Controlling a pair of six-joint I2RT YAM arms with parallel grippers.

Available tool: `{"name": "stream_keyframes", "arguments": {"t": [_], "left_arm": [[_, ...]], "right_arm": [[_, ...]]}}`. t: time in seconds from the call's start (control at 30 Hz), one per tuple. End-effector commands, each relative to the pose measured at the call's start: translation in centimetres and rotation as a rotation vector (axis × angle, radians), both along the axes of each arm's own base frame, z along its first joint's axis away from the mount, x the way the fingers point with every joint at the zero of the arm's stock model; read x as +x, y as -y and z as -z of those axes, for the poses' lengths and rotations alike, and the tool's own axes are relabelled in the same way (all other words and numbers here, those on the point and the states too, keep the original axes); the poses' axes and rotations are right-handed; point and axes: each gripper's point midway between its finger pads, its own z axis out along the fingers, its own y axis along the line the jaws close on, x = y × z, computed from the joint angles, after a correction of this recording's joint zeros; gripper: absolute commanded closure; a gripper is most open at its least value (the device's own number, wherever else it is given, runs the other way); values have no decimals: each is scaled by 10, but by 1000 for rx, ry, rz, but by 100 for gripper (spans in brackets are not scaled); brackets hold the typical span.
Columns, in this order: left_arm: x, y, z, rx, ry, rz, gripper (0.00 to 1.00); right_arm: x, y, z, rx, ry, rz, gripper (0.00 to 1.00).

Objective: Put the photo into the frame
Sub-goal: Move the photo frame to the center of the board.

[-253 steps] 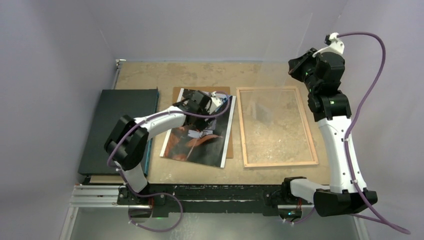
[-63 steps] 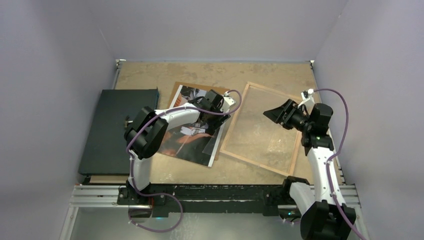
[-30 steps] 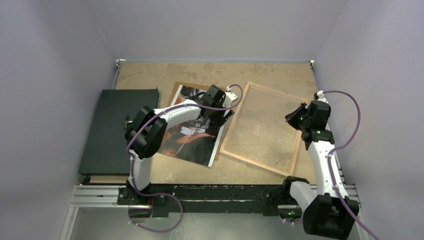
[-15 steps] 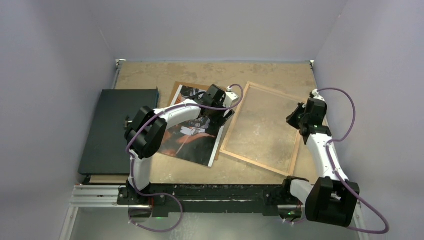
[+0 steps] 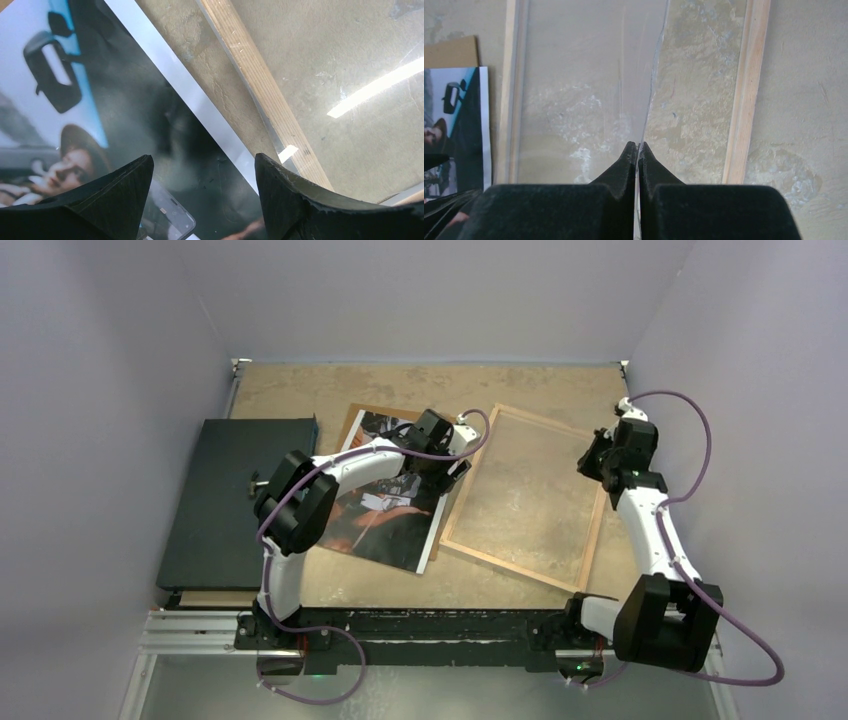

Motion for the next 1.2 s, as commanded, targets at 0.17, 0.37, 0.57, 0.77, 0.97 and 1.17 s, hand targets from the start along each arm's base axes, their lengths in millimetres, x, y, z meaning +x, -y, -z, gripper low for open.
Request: {"name": "stream_keyframes", "arguments": {"t": [0.17,0.37,0.57,0.77,0.97,1.17], "left_arm": [[2,16,-16,-62,27,46,29],[-9,20,-12,-80,2,72,28],[-19,28,-9,-98,-7,78,25],[-14,42,-7,-134,-30,35,25],[17,58,-15,-177,23,-70,26],[41,69,-6,-153,54,-127,33]], "right_arm": [[0,11,0,-97,-53,-46,100],[5,30,9,-185,-103,-5,100],[25,35,13,-189,-124,-9,100],[40,36,-25,-175,-56,16,100],[38,50,-80,-221,80,121,100],[37,38,-126,-154,234,128,100]]}}
